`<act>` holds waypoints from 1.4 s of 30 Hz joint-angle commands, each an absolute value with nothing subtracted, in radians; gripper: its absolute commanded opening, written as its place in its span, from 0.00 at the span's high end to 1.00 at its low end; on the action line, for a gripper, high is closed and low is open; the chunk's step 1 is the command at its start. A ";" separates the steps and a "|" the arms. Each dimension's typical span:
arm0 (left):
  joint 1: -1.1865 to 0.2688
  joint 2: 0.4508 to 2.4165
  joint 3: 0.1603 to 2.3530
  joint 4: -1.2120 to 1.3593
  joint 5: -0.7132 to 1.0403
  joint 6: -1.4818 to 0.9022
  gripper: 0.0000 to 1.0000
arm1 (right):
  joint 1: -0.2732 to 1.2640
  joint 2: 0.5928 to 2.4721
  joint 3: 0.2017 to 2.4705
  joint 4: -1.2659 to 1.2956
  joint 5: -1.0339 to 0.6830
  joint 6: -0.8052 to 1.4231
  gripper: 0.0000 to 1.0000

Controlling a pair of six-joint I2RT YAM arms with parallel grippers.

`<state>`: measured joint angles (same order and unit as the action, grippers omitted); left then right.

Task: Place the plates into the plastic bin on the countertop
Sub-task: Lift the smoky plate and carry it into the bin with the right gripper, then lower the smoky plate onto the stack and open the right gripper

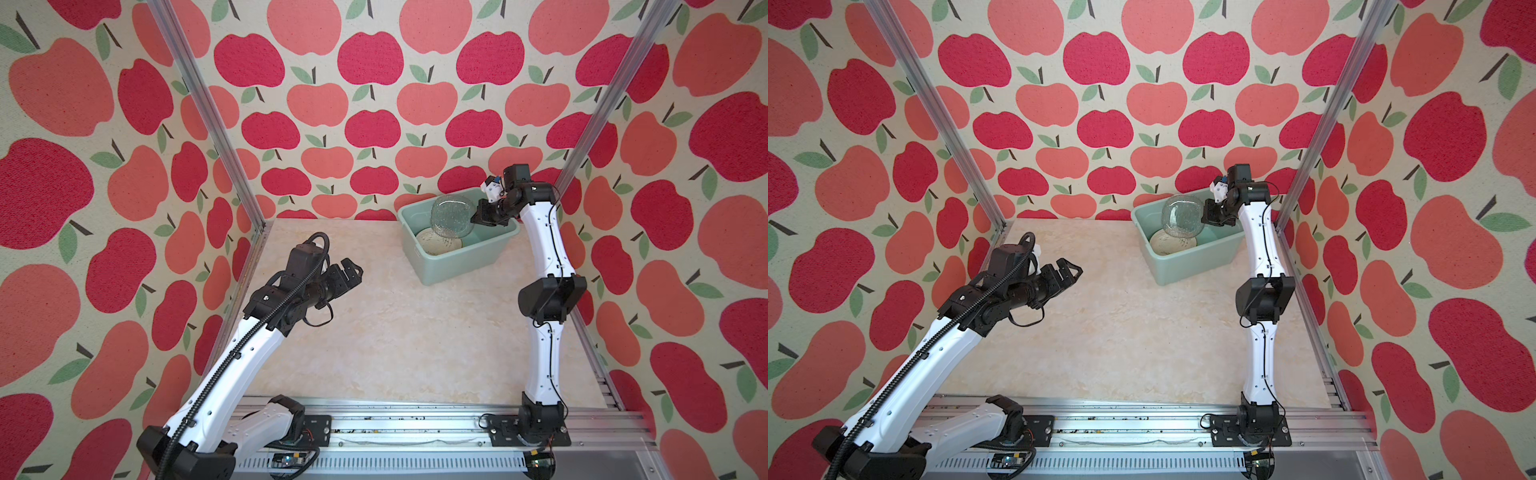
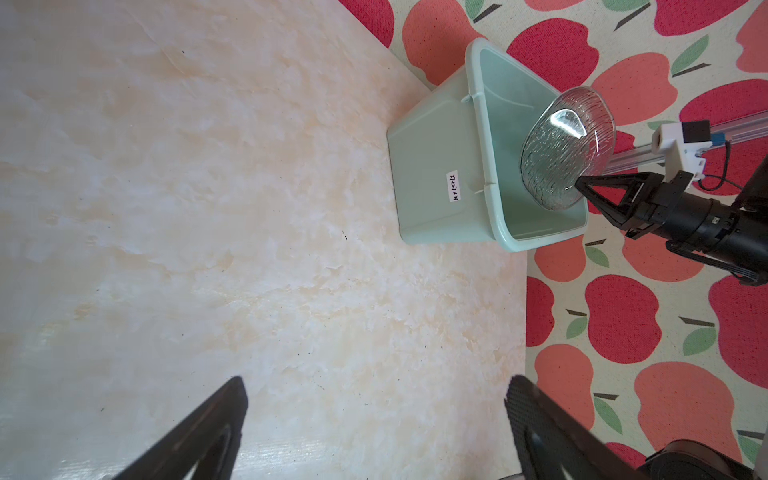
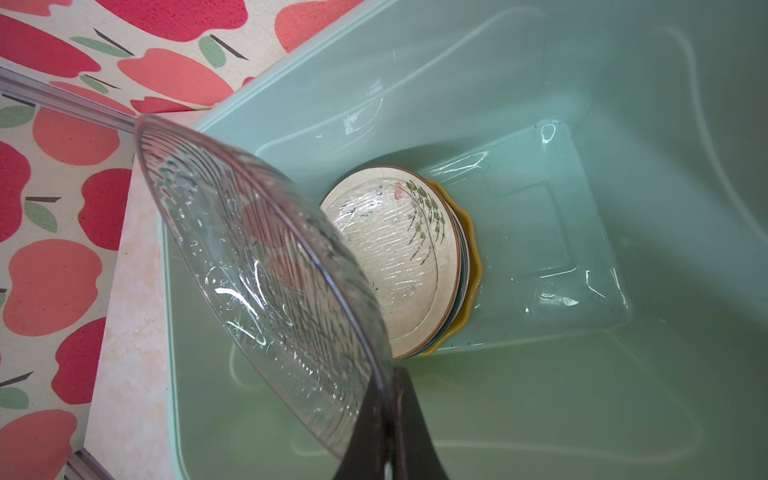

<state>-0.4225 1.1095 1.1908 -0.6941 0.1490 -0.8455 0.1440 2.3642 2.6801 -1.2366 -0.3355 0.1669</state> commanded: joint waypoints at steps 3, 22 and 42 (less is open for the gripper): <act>-0.415 1.207 1.197 -0.615 0.190 -0.858 0.01 | 0.157 2.411 2.671 -1.214 -0.373 0.118 1.00; -0.397 1.312 1.226 -0.598 0.237 -0.829 0.01 | 0.196 2.544 2.632 -1.137 -0.338 0.126 0.94; -0.382 1.300 1.223 -0.600 0.236 -0.831 0.01 | 0.189 2.520 2.625 -1.153 -0.258 0.138 0.75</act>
